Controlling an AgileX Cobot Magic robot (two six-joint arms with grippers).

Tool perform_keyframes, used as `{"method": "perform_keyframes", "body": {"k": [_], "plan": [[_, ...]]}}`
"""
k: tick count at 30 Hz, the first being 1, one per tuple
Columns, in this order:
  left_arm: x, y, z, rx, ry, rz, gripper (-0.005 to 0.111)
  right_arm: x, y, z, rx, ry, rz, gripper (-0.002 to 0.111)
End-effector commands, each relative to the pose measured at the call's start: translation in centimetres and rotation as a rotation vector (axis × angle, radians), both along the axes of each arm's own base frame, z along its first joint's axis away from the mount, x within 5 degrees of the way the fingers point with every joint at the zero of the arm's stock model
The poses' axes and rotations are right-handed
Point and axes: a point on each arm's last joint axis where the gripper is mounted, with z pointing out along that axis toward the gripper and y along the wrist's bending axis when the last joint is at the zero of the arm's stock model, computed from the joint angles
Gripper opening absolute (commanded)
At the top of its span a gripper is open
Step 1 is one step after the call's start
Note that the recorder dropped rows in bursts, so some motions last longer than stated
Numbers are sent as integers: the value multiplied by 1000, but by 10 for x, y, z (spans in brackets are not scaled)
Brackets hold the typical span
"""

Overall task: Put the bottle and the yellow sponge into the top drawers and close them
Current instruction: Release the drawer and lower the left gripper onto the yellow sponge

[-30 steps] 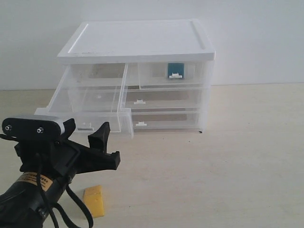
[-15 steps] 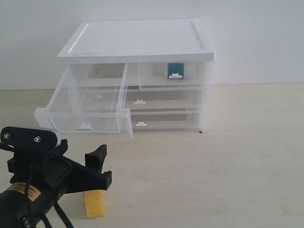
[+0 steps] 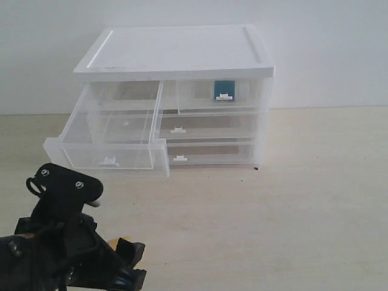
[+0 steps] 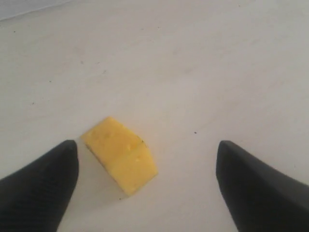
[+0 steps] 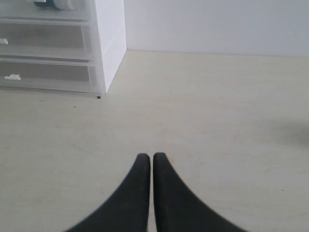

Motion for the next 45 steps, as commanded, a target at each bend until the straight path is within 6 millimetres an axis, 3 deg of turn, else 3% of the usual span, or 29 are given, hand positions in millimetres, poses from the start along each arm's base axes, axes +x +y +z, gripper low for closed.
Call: {"method": "perform_keyframes", "body": {"k": [1,5,10,18,24,26,31,33,34,40,45], "plan": [[10,-10,4,95,27,34,73,0,0,1,4,-12,-3,0],[16,-23,-9,104,74,4,73,0,0,1,4,-12,-3,0],[22,-21,-34,206,103,88,73,0,0,1,4,-12,-3,0],[29,-28,-47,129,66,119,73,0,0,1,4,-12,-3,0],[32,-27,-57,171,45,133,73,0,0,1,4,-12,-3,0],[32,-26,-59,178,45,135,69,0,0,1,4,-12,-3,0],[33,-26,-59,181,39,136,42,0,0,1,4,-12,-3,0],[33,-27,-58,197,28,100,11,0,0,1,4,-12,-3,0],[33,-28,-58,205,26,87,4,0,0,1,4,-12,-3,0],[29,-31,-57,213,54,13,4,0,0,1,4,-12,-3,0],[23,-33,-42,169,66,-54,4,0,0,1,4,-12,-3,0]]}}
